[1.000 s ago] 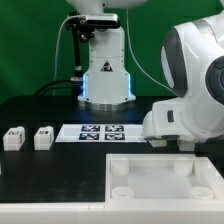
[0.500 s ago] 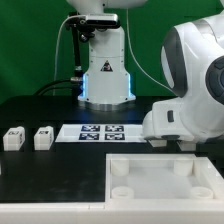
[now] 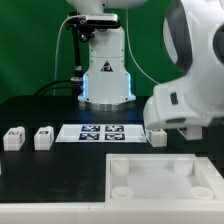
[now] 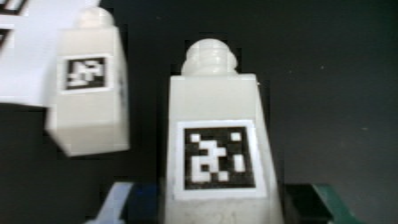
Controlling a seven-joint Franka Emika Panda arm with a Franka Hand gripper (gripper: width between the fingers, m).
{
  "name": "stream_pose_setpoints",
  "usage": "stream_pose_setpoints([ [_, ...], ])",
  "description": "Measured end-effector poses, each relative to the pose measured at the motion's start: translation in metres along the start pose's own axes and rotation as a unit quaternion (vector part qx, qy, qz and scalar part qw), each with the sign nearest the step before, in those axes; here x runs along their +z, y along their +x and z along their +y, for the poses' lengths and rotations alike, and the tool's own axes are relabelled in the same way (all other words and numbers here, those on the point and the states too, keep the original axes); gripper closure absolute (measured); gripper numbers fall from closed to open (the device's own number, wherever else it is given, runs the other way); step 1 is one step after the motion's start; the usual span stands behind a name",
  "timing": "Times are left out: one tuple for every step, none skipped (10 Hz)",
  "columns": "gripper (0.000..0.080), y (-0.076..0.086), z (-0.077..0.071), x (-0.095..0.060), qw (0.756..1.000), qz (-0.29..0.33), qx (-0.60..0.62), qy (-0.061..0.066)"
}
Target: Assemble one leg
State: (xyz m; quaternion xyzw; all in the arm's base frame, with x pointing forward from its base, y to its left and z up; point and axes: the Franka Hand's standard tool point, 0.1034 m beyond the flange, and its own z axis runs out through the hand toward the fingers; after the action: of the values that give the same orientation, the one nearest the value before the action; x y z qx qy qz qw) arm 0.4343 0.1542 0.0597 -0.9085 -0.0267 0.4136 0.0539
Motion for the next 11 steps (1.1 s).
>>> stream_pose_setpoints([
  [0.0509,-0.004,0.006,-0.02,1.0,0.02,-0.009,0.003],
  [0.0508,-0.009,0.013,-0.032,1.0,0.023,-0.017,0.006],
  [0.0508,-0.011,0.02,-0.049,0.999,0.04,-0.021,0.01],
  [0.0508,-0.011,0.024,-0.072,0.996,0.083,-0.02,0.013],
  [0.0508,-0.013,0.022,-0.102,0.991,0.135,-0.016,0.012],
  [0.0508,-0.016,0.017,-0.129,0.982,0.186,-0.01,0.012],
  [0.0508,-0.011,0.015,-0.122,0.976,0.216,-0.003,0.01],
  [0.0508,-0.009,0.017,-0.115,0.97,0.244,-0.003,0.008],
  [0.0508,-0.004,0.017,-0.123,0.952,0.304,-0.003,0.008],
  [0.0508,-0.004,0.018,-0.124,0.932,0.362,-0.004,0.006],
  [0.0508,-0.006,0.02,-0.124,0.915,0.404,-0.004,0.004],
])
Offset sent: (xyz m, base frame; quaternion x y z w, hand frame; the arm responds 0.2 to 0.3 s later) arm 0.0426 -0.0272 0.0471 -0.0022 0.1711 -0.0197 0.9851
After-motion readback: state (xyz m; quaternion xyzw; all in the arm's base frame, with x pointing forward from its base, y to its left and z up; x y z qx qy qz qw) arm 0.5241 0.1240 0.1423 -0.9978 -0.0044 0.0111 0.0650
